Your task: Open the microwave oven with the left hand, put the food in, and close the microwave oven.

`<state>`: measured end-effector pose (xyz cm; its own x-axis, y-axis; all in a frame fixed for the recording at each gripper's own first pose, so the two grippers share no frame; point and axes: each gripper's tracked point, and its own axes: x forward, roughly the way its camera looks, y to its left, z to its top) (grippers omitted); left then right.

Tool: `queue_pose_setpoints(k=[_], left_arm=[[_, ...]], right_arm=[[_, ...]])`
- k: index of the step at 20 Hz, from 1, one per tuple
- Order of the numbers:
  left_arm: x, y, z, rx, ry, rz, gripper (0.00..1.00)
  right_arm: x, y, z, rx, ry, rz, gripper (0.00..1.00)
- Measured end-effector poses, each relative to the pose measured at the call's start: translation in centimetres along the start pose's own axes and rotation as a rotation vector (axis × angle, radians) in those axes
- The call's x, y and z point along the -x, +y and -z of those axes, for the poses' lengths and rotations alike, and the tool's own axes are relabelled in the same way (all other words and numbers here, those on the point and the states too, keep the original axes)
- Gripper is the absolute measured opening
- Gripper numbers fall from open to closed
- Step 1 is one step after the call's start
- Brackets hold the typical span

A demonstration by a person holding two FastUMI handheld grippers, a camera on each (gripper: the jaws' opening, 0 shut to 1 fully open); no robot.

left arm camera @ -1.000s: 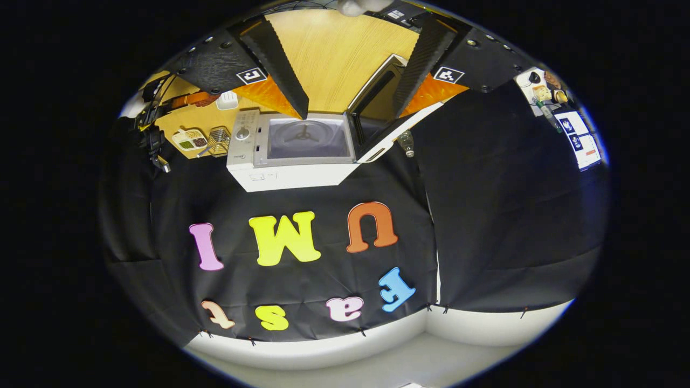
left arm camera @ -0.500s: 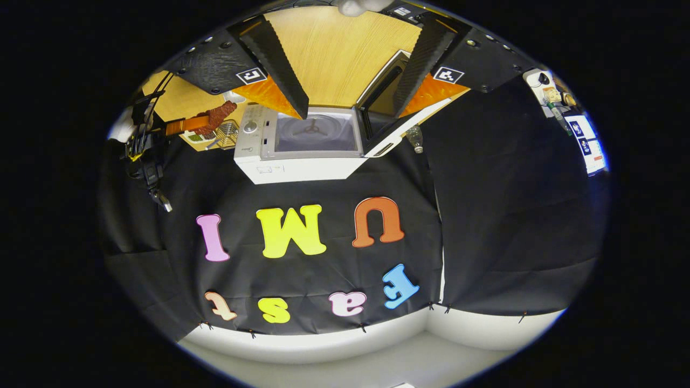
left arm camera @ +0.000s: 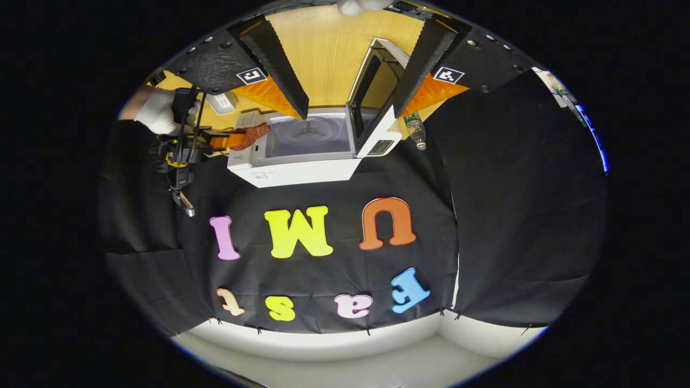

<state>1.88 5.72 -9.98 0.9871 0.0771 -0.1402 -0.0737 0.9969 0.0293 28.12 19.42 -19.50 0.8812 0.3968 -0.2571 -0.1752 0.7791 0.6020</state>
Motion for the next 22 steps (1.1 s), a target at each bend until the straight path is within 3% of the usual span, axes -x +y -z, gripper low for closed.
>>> queue_pose_setpoints(k=[4,8,11,15,18,22], left_arm=[[-0.2,2.7,1.5,-0.034,-0.009,0.034,0.96],[0.1,5.1,2.7,-0.021,-0.006,0.023,0.96],[-0.4,7.0,2.8,-0.037,-0.007,-0.007,0.96],[-1.1,8.1,3.7,-0.041,0.006,-0.038,0.96],[-1.6,8.6,3.7,-0.039,0.006,-0.056,0.96],[-2.0,9.0,3.7,-0.022,0.002,-0.073,0.96]], right_arm=[[-6.7,2.1,3.1,-0.104,-0.088,0.037,0.14],[-13.0,1.7,4.7,-0.145,-0.138,0.125,0.14],[-17.0,2.0,4.8,-0.162,-0.162,0.135,0.14],[-21.1,2.8,4.3,-0.131,-0.195,0.154,0.16],[-22.8,2.2,4.4,-0.030,-0.210,0.218,0.16],[-23.7,1.6,4.0,0.068,-0.224,0.244,0.21]])
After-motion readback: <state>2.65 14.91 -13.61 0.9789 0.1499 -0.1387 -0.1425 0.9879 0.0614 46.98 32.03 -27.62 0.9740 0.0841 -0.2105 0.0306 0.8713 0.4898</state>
